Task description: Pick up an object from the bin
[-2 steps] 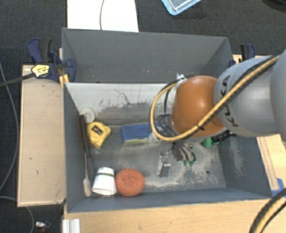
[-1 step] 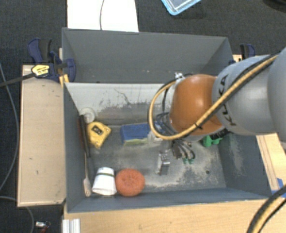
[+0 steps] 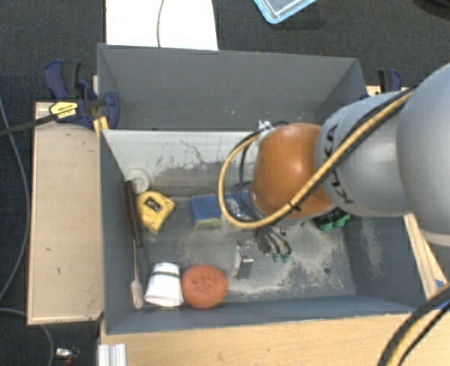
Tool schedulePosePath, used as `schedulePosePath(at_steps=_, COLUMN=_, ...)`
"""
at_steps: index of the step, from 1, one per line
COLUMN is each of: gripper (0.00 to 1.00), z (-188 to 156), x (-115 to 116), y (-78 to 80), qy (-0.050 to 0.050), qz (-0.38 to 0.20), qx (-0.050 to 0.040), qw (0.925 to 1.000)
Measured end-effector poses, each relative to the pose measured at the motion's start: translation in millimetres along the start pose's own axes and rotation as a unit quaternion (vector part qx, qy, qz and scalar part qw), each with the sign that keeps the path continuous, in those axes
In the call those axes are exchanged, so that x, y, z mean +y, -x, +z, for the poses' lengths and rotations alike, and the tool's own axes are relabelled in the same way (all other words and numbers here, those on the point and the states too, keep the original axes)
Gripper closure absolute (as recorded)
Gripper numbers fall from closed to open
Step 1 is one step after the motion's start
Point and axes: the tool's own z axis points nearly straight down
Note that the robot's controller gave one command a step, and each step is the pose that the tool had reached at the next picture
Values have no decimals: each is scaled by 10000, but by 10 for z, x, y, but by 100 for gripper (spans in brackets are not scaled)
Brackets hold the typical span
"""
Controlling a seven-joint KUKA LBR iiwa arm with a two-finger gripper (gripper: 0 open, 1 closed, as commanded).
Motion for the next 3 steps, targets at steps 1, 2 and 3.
schedulePosePath(at_steps=1, gripper=0, z=18, x=78, y=88, qy=3, qz=-127, qx=-20, qw=9999)
schedulePosePath(at_steps=2, gripper=0, z=48, x=651, y=-39, qy=0, qz=-171, qx=-15, qw=9999)
schedulePosePath(at_steps=3, gripper=0, z=77, x=861, y=-15, qy=7, qz=-213, qx=-30, qw=9998)
